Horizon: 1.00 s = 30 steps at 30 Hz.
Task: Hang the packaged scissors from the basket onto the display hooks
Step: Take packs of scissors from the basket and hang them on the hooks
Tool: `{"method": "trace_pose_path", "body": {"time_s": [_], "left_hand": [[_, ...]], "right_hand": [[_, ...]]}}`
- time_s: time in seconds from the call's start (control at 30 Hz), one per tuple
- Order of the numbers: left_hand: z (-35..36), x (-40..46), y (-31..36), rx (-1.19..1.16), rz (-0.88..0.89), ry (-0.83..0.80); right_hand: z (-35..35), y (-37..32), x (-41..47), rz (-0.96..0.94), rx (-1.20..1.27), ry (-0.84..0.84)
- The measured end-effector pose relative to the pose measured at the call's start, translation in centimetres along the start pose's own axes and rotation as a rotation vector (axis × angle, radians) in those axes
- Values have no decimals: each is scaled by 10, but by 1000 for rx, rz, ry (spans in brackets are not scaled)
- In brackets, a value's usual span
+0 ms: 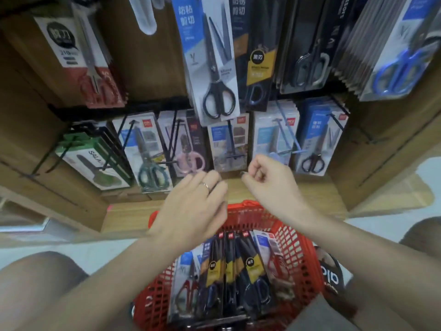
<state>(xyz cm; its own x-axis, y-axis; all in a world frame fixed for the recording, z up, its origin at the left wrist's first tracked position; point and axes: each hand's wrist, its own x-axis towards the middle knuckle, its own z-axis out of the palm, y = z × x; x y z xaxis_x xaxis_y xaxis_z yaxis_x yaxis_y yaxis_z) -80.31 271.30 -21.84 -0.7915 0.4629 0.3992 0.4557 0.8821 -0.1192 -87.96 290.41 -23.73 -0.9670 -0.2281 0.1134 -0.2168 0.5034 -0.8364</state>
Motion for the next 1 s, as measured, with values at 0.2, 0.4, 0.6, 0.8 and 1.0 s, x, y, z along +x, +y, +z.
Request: {"method": "trace_pose_path", "body": {"time_s": [0.2,0.4,0.6,0.8,1.0], "left_hand": [[86,-64,25,-288,-470,-716],[164,-119,47,-665,-983,-1167],[200,-154,69,-904,-1223,-1166],[212,-160,82,-815,-1193,-1202],[219,-161,94,-628,-1159,-1144]], "right_hand": [[76,81,-44,290,-378,-552],[114,161,-87,726,-446,-567],[136,179,-98,664,-552,-590],[138,187,-100,563,-630,-676],[134,191,-93,631,-457,-607]]}}
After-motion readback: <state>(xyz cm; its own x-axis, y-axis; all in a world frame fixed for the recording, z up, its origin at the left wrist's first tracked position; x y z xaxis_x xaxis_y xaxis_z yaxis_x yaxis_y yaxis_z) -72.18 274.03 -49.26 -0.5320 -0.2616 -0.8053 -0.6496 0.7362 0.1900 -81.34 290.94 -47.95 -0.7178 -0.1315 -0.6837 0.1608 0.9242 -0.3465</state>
